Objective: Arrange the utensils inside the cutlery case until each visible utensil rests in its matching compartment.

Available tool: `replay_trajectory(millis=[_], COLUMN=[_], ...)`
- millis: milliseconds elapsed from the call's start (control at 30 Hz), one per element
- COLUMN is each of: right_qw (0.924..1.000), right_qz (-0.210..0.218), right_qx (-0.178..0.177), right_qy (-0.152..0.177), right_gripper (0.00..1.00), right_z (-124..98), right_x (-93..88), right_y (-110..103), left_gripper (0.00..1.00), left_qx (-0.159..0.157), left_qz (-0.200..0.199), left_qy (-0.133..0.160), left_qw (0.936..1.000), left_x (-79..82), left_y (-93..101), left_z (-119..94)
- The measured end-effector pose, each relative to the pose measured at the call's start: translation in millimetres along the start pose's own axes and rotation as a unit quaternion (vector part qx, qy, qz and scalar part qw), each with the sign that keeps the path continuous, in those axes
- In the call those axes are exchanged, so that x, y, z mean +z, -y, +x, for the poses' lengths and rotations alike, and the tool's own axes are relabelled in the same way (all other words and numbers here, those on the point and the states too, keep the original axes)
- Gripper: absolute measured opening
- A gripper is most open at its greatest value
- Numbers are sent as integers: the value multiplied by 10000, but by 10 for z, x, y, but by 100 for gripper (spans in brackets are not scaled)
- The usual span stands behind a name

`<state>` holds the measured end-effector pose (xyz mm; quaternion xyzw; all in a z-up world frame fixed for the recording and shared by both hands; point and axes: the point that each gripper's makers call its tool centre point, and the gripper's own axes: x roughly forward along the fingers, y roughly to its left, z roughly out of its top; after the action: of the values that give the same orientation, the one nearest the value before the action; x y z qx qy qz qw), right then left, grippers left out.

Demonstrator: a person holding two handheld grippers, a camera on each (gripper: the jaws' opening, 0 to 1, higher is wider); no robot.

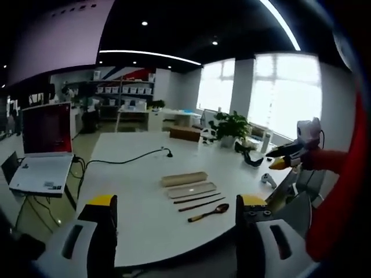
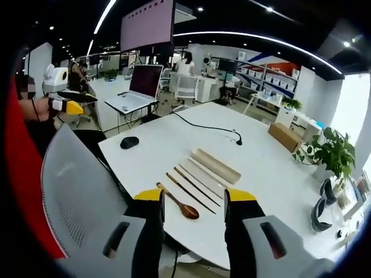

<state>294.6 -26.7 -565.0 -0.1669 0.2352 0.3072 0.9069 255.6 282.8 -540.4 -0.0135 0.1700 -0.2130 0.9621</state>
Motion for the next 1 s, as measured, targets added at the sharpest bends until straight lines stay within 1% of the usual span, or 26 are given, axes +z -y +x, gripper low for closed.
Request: replay_trajectory(millis=[67,133,167,233,267,333,400,467,533,567,633,667,733,767,833,900,933,1000], right_qw=[9996,9994,9992,9990,9990,9986,9979,9975,9974,9975,9977,9974,9954,9953,9943,9924,9916,9901], right_qz=[-276,-336,-361,-414,-438,-524,-606,-684,-690,-679,-648,-677,-855,-863,-924,-912,-849,-511], right_qx=[-9,-46,-130,-38,-21,35,156,168,184,191,204,222,359,366,464,713,870,1212], right_qy=[-95,-116,-116,-136,-101,-35,-134,-116,-125,-77,-69,-89,-224,-256,-270,-416,-452,-493], right_gripper=[39,38,38,33,33,37,36,35,33,32,32,31,28,26,27,30,31,31], right_z=[50,114,129,161,176,214,254,288,309,325,365,384,424,431,452,480,489,508], right_x=[-9,8,22,53,72,104,85,102,109,135,155,153,137,148,178,165,157,168], right_y=[14,24,55,15,2,-43,-91,-96,-85,-73,-57,-58,-59,-52,-62,-128,-180,-305], left_gripper=[88,89,89,89,89,89,92,95,95,94,92,92,92,92,91,91,91,88], left_qx=[55,84,98,90,91,80,126,216,197,139,59,35,3,-16,-30,-26,-20,-1], left_qz=[1,-44,-74,-70,-34,70,102,4,-62,-75,11,90,165,169,164,137,115,73], left_qy=[20,-1,-10,-50,-125,-270,-279,-259,-281,-279,-290,-340,-387,-408,-435,-454,-461,-473], left_qw=[10000,10000,9999,9999,9999,9996,9995,9994,9994,9995,9996,9994,9991,9990,9989,9989,9989,9989], left_x=[8,-4,-19,-50,-85,-142,-149,-151,-159,-159,-164,-181,-197,-204,-224,-241,-247,-251], left_y=[-17,-29,-36,-31,-28,-23,-30,-54,-50,-40,-31,-26,-2,10,13,7,3,-6], left_z=[-14,-25,-40,-52,-58,-62,-60,-50,-40,-34,-26,-25,-20,-18,-15,-15,-16,-24])
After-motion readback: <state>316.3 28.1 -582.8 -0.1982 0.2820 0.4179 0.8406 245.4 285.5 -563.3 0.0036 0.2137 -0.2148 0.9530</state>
